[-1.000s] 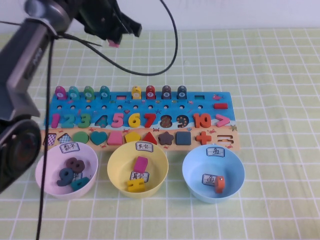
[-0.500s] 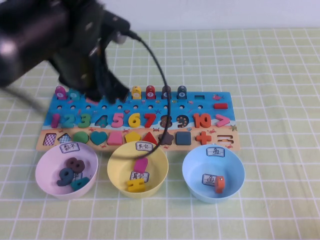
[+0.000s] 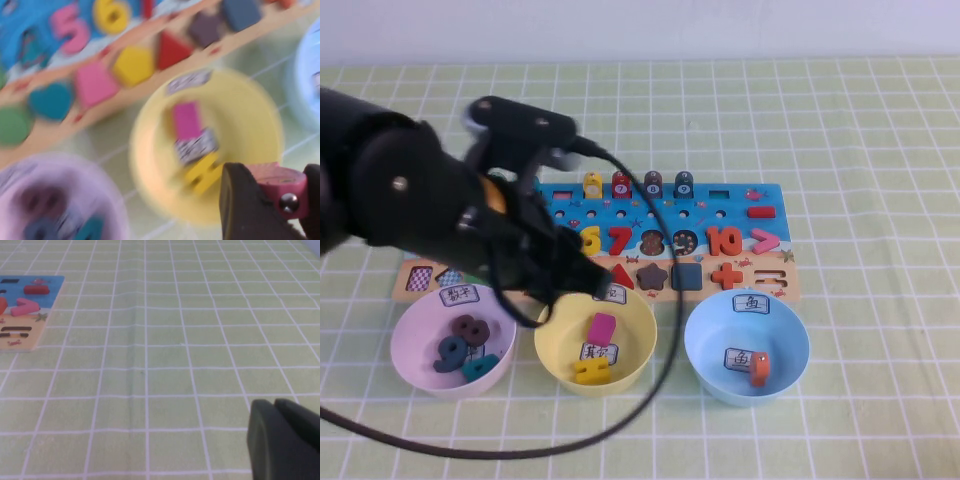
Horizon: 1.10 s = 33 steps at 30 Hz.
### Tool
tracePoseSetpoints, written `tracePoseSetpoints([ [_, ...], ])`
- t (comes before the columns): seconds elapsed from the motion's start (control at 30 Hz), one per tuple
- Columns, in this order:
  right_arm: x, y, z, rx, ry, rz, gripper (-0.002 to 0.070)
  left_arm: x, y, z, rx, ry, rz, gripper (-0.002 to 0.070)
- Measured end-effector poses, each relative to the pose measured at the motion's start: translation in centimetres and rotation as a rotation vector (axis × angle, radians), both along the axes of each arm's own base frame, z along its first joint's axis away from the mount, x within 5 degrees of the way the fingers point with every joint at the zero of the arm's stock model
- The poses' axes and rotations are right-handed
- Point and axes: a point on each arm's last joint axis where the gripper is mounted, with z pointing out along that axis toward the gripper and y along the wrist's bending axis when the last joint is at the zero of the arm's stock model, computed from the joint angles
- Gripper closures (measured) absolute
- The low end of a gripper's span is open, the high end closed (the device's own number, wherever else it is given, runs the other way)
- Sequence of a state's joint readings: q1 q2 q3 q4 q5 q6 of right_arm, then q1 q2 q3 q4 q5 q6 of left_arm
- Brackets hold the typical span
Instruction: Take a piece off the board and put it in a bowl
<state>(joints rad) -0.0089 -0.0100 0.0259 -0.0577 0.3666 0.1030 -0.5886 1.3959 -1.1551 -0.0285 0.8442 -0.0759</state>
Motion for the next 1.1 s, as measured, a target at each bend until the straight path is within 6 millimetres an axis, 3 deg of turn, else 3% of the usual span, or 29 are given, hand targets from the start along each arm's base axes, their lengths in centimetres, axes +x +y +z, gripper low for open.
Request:
tracePoseSetpoints([
  [0.33, 0.0, 0.0, 0.0, 0.0, -0.002, 0.0, 0.0694, 1.7, -9.4, -4.2, 0.039, -0.027, -0.347, 0.0484],
  [0.53, 0.0, 0.0, 0.0, 0.002, -0.004, -0.001, 0.0694, 5.2, -13.5, -6.6, 0.104, 0.016, -0.43, 0.0484],
  [0.8, 0.0, 0.0, 0.0, 0.002, -0.004, -0.001, 0.0694, 6.8, -15.6, -9.9, 0.194, 0.143, -0.549, 0.0466],
  [1.0, 0.0, 0.0, 0.0, 0.002, -0.004, -0.001, 0.0694, 6.8, -15.7, -10.6, 0.207, 0.168, -0.56, 0.0277],
  [1.1, 0.0, 0.0, 0.0, 0.002, -0.004, -0.001, 0.0694, 6.8, -15.8, -9.9, 0.193, 0.156, -0.555, 0.0236],
])
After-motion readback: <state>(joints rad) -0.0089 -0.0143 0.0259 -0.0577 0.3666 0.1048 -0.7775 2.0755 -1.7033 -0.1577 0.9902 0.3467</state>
